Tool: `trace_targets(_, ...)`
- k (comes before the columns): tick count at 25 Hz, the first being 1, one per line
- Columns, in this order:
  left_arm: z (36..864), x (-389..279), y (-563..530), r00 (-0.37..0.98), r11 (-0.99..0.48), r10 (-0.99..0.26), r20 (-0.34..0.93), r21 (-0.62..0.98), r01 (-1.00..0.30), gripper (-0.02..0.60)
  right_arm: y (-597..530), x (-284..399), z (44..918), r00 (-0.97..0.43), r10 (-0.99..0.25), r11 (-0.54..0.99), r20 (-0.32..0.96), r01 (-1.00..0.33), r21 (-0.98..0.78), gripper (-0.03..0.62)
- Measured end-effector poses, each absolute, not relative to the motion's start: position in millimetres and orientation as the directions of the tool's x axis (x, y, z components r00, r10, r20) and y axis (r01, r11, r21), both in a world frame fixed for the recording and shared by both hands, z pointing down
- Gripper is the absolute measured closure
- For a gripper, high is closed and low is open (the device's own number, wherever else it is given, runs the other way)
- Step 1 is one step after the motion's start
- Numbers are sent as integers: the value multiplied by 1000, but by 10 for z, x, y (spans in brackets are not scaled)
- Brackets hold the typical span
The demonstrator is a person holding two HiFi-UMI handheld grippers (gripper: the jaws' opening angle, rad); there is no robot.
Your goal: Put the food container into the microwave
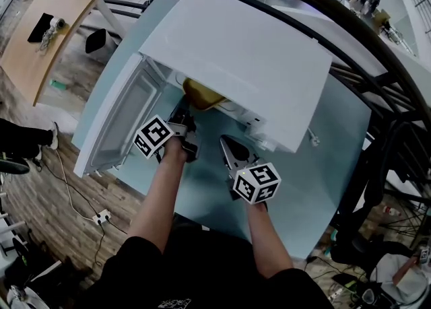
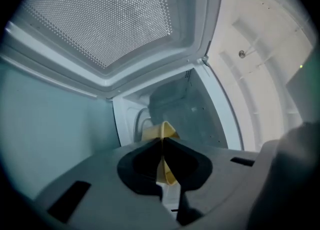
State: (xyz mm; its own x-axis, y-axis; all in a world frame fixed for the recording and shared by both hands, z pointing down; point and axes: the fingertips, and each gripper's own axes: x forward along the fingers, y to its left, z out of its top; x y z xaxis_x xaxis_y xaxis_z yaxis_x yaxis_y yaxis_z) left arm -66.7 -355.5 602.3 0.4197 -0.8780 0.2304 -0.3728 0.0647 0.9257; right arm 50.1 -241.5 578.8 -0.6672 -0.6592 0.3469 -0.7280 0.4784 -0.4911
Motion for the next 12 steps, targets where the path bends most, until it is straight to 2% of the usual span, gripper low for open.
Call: trace_targets(12, 6083, -555, -3709, 414, 66, -883, 223, 930, -361, 554, -2470, 530, 5885, -668, -657, 469, 348, -724, -505, 588)
